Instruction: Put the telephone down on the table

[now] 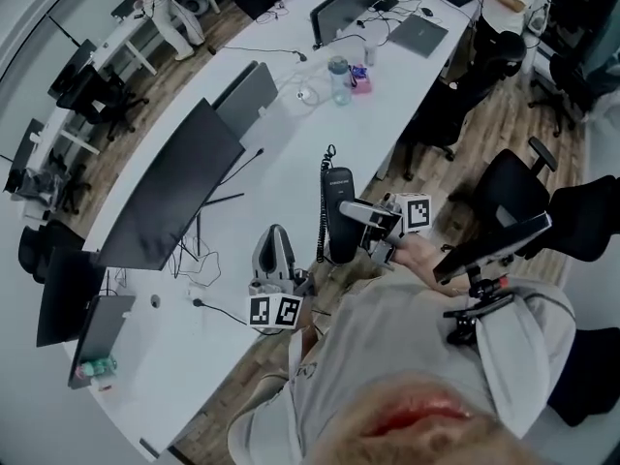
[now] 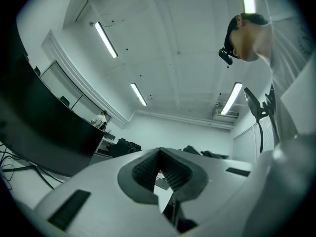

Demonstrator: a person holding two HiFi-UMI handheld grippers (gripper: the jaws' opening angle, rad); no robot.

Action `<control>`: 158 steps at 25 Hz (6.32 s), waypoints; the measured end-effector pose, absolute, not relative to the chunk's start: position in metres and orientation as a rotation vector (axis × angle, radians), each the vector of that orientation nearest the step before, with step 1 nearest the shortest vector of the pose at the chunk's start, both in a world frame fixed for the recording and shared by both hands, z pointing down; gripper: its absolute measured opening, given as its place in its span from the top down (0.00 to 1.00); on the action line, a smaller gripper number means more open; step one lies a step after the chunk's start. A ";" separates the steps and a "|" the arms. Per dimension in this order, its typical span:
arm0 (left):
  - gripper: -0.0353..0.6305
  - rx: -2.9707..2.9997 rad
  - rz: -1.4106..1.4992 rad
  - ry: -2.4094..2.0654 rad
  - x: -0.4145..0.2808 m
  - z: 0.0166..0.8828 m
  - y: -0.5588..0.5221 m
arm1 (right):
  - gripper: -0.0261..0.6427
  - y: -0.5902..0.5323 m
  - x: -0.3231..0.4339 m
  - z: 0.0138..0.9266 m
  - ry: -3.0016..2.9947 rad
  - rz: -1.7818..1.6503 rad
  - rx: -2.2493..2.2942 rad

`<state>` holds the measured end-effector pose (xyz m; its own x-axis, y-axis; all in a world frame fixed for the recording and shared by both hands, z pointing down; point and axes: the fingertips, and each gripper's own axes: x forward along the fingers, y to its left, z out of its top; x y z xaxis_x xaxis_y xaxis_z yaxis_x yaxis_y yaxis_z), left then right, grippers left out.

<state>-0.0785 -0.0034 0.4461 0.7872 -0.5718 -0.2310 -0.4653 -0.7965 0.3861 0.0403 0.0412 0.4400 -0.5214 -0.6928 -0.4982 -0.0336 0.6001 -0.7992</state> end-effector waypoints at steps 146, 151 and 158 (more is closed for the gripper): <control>0.93 2.359 -0.422 -1.728 -0.198 0.449 -0.166 | 0.64 -0.250 -0.069 0.885 3.101 -1.702 -1.027; 0.93 2.362 -0.412 -1.725 -0.194 0.450 -0.165 | 0.62 -0.235 -0.073 0.903 3.256 -1.654 -1.051; 0.93 2.338 -0.413 -1.781 -0.204 0.446 -0.154 | 0.64 -0.237 -0.068 0.911 2.580 -2.055 -0.666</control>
